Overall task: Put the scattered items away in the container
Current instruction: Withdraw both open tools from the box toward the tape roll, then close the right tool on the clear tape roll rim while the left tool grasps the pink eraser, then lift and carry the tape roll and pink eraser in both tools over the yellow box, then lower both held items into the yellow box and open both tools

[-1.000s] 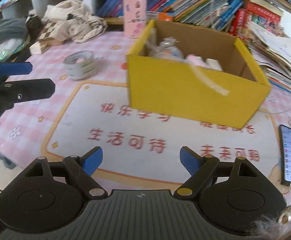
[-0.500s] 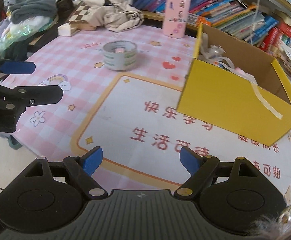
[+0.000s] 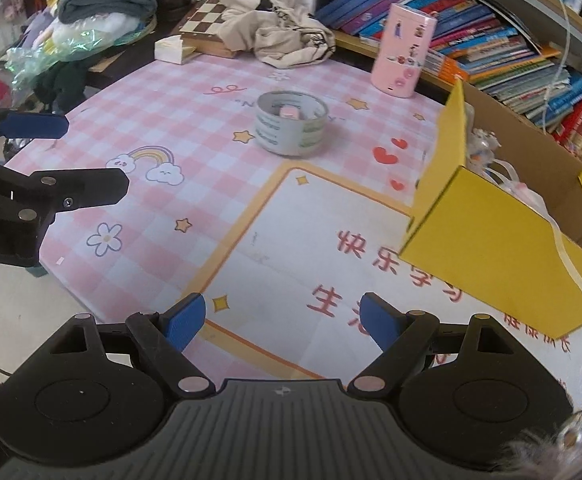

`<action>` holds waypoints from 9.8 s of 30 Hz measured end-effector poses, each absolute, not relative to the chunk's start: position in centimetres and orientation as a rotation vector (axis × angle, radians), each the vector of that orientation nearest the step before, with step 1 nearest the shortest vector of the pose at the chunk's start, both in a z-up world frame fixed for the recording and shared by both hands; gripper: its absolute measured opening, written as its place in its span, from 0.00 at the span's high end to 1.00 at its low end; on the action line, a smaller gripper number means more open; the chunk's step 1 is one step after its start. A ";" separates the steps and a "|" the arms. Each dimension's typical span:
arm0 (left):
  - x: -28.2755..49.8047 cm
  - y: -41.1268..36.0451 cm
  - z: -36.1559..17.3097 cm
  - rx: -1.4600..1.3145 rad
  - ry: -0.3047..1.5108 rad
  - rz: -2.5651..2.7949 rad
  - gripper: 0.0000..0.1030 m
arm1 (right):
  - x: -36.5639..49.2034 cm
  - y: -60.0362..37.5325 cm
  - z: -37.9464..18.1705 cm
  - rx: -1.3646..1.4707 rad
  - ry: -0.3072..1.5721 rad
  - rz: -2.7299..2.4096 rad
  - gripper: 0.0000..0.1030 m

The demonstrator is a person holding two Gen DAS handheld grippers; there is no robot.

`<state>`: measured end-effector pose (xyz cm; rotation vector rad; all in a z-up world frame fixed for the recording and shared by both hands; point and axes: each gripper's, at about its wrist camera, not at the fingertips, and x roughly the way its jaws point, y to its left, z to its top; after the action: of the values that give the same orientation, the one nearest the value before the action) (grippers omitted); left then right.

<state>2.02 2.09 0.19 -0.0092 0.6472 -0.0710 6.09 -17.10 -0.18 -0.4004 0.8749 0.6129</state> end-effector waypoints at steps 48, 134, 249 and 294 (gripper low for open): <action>11.5 5.4 -2.6 -0.118 0.688 0.239 0.00 | 28.2 -7.6 -3.8 -0.308 0.923 0.654 0.85; 9.6 5.9 -2.1 -0.241 0.698 -0.052 0.25 | 11.8 -15.6 -1.0 -0.356 0.864 0.727 0.96; 15.9 -17.9 3.8 -0.129 0.563 -0.376 0.25 | 17.6 -42.0 6.6 -0.095 0.630 0.350 0.96; 22.4 -23.3 1.2 0.081 0.611 -0.154 0.07 | 35.1 -38.0 3.3 -0.150 0.671 0.614 0.42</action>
<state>22.45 -23.25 1.22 0.0809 0.6111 -0.1538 35.14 -38.03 3.27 -0.1499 0.6715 0.6143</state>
